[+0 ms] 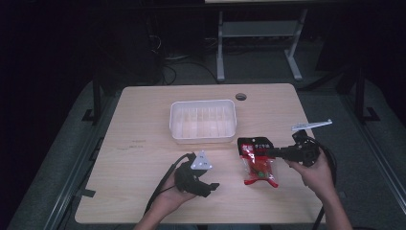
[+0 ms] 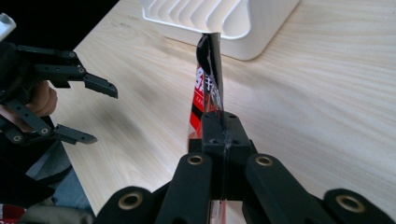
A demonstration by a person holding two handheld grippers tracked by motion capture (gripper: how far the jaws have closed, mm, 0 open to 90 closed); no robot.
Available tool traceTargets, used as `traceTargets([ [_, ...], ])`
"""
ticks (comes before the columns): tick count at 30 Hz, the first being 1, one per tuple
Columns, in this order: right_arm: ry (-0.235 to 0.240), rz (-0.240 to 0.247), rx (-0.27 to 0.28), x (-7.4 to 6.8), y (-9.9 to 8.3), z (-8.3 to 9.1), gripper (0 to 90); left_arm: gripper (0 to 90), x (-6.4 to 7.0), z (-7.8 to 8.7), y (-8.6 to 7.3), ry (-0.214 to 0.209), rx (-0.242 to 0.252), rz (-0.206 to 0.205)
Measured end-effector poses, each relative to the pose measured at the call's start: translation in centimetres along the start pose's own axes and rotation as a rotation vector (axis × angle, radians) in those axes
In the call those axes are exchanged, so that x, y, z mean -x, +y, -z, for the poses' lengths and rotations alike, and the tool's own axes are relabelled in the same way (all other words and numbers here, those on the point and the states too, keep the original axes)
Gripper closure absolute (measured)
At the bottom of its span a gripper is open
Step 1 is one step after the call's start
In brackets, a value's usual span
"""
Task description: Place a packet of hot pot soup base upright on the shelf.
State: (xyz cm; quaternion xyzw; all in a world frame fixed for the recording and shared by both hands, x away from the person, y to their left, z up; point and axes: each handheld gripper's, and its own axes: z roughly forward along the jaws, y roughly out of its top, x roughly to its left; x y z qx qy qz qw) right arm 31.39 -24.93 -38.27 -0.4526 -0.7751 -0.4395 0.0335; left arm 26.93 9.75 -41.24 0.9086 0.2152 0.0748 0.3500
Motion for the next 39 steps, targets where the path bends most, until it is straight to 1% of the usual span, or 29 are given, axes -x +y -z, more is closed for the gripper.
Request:
traceTargets([
  [12,0.006,0.0,0.026,-0.4,0.3,0.8,90.0,33.5,-0.7,1.6,-1.5,0.029,0.007,0.014],
  [19,-0.001,0.016,0.03,-1.2,0.7,1.2,90.0,33.3,-1.2,2.7,-2.6,0.051,0.01,0.027],
  [20,0.012,0.016,0.041,-1.3,0.9,1.3,90.0,33.2,-1.3,3.0,-2.9,0.058,0.011,0.031],
  [22,0.014,0.012,0.048,-1.5,1.0,1.3,90.0,33.1,-1.4,3.3,-3.3,0.062,0.011,0.035],
  [23,0.014,0.012,0.048,-1.5,1.0,1.3,90.0,33.1,-1.4,3.3,-3.3,0.062,0.011,0.035],
  [25,0.02,0.013,0.047,-1.6,1.1,1.3,90.0,33.1,-1.5,3.6,-3.7,0.065,0.019,0.045],
  [29,0.023,0.014,0.037,-2.0,1.3,1.1,90.0,33.0,-1.7,4.1,-4.6,0.073,0.016,0.054],
  [30,0.031,0.013,0.037,-2.2,1.5,1.0,90.0,33.0,-1.8,4.4,-5.0,0.078,0.014,0.06],
  [33,0.039,0.009,0.043,-2.4,1.7,1.0,90.0,33.0,-2.0,4.6,-5.4,0.08,0.013,0.067],
  [34,0.054,0.004,0.05,-2.6,2.0,1.0,90.0,32.9,-2.1,5.0,-5.7,0.085,0.015,0.072],
  [39,0.063,0.004,0.049,-3.3,2.7,0.9,90.0,33.0,-2.3,5.6,-6.4,0.095,0.021,0.081],
])
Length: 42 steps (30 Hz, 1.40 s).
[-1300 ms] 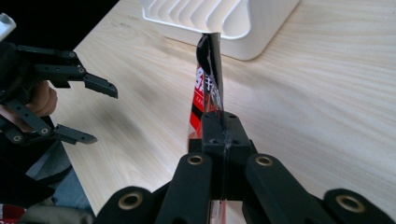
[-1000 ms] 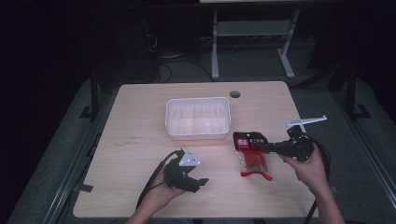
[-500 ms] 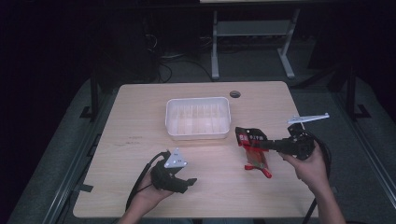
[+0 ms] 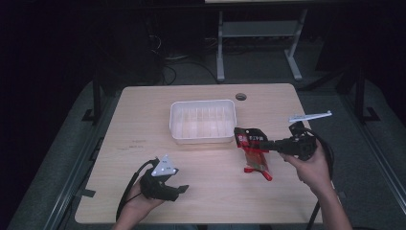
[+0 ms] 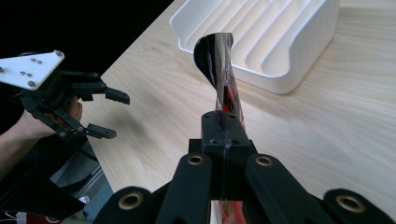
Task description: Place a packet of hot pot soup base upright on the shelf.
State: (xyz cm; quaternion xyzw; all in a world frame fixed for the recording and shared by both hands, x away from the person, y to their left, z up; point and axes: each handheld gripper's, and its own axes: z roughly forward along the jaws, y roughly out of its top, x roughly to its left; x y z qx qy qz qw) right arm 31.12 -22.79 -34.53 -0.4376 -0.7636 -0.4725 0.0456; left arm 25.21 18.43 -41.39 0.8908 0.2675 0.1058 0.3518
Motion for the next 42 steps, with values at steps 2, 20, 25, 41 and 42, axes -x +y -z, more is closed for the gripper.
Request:
traceTargets([
  [2,0.0,0.005,-0.002,-0.4,0.4,-0.2,90.0,32.9,-0.2,0.2,-0.4,0.002,0.002,0.006],
  [20,0.041,0.028,-0.011,-3.2,3.8,-2.6,90.0,30.6,-1.0,0.7,-2.6,0.015,0.016,0.063],
  [25,0.052,0.029,-0.016,-3.7,4.7,-3.6,90.0,30.4,-1.2,0.9,-2.8,0.019,0.023,0.072],
  [41,0.053,0.045,-0.014,-5.5,8.0,-6.0,90.0,30.3,-1.5,1.4,-3.2,0.036,0.031,0.079],
  [42,0.052,0.044,-0.012,-5.6,8.2,-6.2,90.0,30.3,-1.5,1.4,-3.2,0.038,0.029,0.08],
])
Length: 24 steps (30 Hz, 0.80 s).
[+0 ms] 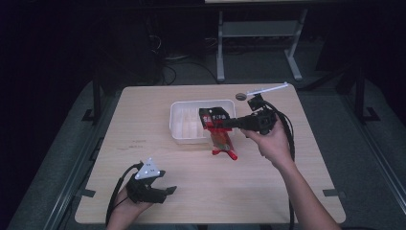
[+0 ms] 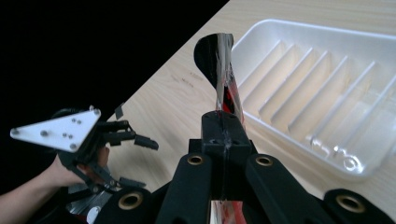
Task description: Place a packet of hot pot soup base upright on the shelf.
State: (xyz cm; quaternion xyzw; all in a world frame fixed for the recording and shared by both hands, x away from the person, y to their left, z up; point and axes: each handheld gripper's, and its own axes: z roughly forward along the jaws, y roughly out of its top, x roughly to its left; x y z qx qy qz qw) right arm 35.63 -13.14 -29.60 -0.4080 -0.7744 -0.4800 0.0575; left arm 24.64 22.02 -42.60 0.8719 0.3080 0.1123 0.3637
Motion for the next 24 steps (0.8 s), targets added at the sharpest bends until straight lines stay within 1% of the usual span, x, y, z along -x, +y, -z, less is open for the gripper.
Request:
traceTargets([
  [3,-0.008,0.001,0.005,-0.2,1.1,-0.8,90.0,30.3,-0.1,0.0,-0.1,0.003,-0.003,-0.001],
  [4,-0.008,0.001,0.005,-0.2,1.1,-0.8,90.0,30.3,-0.1,0.0,-0.1,0.003,-0.003,-0.001],
  [5,-0.012,-0.001,0.009,-0.2,1.7,-1.3,90.0,30.3,-0.2,0.1,-0.1,0.004,-0.002,0.002],
  [7,-0.014,-0.003,0.01,-0.2,2.0,-1.5,90.0,30.3,-0.2,0.1,-0.1,0.005,-0.002,0.003],
  [10,-0.034,0.01,-0.001,-0.2,2.9,-2.3,90.0,30.3,-0.3,0.2,-0.2,0.012,-0.002,-0.003],
  [11,-0.047,0.017,-0.007,-0.2,3.4,-2.9,90.0,30.4,-0.4,0.3,-0.2,0.013,-0.003,-0.002],
  [12,-0.047,0.017,-0.007,-0.2,3.4,-2.9,90.0,30.4,-0.4,0.3,-0.2,0.013,-0.003,-0.002],
  [15,-0.062,0.022,-0.01,-0.2,4.1,-3.5,90.0,30.4,-0.5,0.3,-0.3,0.017,0.003,0.004],
  [17,-0.071,0.009,0.004,-0.1,4.9,-3.9,90.0,30.4,-0.5,0.4,-0.3,0.016,0.004,0.01],
  [19,-0.076,0.011,0.01,-0.1,5.1,-4.0,90.0,30.4,-0.5,0.4,-0.3,0.018,0.006,0.009],
  [21,-0.093,0.001,0.027,-0.1,6.0,-4.5,90.0,30.4,-0.6,0.5,-0.3,0.02,0.007,0.009],
  [24,-0.106,0.0,0.038,0.0,6.5,-4.8,90.0,30.4,-0.6,0.5,-0.3,0.02,0.008,0.01],
])
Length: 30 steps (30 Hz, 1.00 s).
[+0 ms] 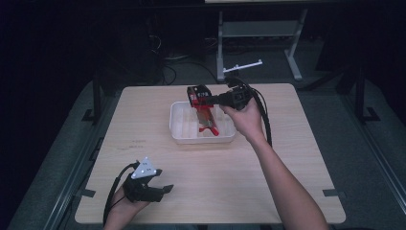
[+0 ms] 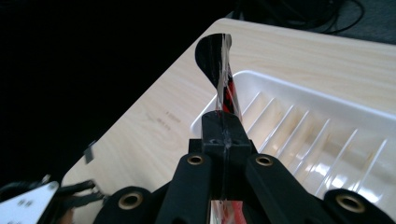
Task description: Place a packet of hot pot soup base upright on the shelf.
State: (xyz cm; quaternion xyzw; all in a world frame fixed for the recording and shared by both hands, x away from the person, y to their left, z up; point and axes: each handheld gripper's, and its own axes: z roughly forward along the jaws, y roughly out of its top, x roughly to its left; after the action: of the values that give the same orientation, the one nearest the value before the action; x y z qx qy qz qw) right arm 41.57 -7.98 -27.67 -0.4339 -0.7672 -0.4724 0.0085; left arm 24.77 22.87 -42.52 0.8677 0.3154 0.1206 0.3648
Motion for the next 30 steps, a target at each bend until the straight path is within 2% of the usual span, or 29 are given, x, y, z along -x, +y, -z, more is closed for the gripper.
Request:
traceTargets([
  [10,-0.084,-0.03,0.025,0.6,1.6,-2.3,90.0,30.4,-0.2,0.3,0.0,0.002,0.015,0.006],
  [11,-0.107,-0.035,0.026,0.7,1.9,-2.7,90.0,30.4,-0.2,0.3,-0.1,0.001,0.016,0.007],
  [18,-0.135,-0.054,0.04,1.2,2.5,-3.5,90.0,30.4,-0.3,0.4,-0.1,0.001,0.024,0.01],
  [21,-0.17,-0.062,0.044,1.5,2.6,-4.1,90.0,30.4,-0.3,0.5,-0.1,0.001,0.025,0.01],
  [30,-0.209,-0.063,0.04,1.8,3.1,-4.9,90.0,30.4,-0.2,0.5,-0.1,0.001,0.029,0.011],
])
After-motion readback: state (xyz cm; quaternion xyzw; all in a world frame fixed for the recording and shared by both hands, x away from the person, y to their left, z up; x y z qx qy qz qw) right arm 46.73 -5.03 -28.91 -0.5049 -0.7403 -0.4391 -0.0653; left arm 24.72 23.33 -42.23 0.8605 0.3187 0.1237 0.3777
